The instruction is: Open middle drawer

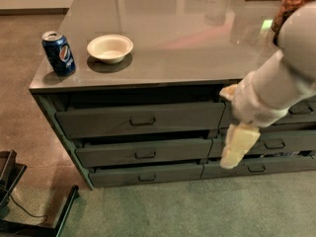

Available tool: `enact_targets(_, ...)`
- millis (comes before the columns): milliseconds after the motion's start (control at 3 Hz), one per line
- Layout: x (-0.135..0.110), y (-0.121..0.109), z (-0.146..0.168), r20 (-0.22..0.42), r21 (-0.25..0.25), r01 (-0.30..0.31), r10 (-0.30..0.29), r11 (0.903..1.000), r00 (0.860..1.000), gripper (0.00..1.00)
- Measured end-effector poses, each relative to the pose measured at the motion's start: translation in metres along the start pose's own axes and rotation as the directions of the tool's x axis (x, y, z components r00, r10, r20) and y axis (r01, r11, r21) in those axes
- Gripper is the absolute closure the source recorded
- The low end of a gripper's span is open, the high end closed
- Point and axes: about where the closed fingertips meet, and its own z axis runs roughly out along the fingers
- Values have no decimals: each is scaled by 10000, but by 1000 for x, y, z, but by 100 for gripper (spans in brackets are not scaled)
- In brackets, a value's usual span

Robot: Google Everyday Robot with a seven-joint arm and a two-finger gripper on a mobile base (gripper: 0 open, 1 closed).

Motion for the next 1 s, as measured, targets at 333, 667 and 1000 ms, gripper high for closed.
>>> enact_targets(333,-9,18,77,280,-424,461,-449,9980,9986,0)
enact_targets(667,-9,18,77,280,-426,462,-450,9980,9986,0)
enact_targets(1000,-1,25,102,416,-745,625,-595,9953,9974,0)
